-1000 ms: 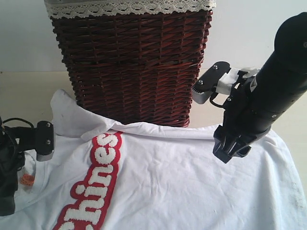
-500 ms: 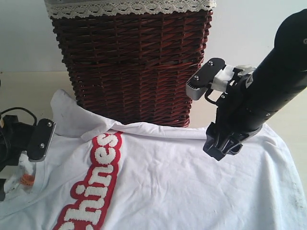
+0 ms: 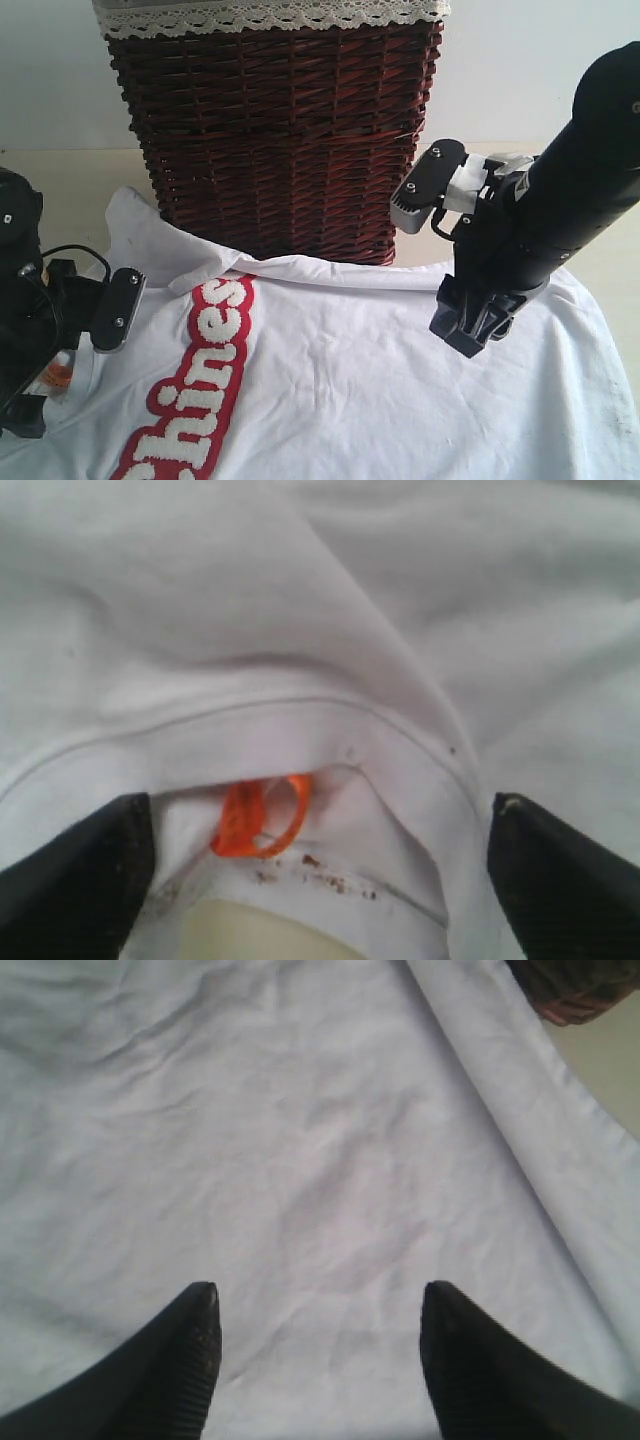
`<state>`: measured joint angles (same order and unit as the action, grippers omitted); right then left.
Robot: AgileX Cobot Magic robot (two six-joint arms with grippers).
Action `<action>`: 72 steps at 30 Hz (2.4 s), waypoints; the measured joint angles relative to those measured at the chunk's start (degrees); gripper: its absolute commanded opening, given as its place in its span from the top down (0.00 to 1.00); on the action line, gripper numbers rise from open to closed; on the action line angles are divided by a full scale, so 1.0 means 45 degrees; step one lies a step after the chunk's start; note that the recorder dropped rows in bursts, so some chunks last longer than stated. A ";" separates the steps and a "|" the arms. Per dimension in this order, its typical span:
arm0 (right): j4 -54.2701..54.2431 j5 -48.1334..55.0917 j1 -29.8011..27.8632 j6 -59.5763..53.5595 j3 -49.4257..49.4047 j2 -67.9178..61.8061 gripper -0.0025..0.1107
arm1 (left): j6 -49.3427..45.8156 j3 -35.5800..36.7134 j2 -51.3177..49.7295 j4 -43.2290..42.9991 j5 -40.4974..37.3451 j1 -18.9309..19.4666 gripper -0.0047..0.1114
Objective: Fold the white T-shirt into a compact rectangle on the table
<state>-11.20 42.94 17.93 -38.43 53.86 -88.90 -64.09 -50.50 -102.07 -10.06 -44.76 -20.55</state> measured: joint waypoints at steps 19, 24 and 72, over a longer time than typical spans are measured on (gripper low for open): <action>0.2196 0.0117 0.0000 -0.0078 -0.0216 -0.0171 0.47 | -0.0025 -0.0270 -0.1403 0.0204 -0.0204 -0.0029 0.95; 0.3928 0.0169 0.0000 -0.0129 -0.1184 -0.0834 0.47 | -0.0025 -0.0313 -0.1434 0.0204 -0.0290 -0.0058 0.92; 0.8083 -0.0571 0.0063 0.2497 -0.1546 0.0423 0.98 | 0.1096 -0.0048 0.2180 0.0851 -0.0679 -0.0031 0.96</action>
<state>25.17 40.37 18.21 -27.19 46.90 -87.00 -59.16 -50.72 -92.26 -6.23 -47.81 -20.69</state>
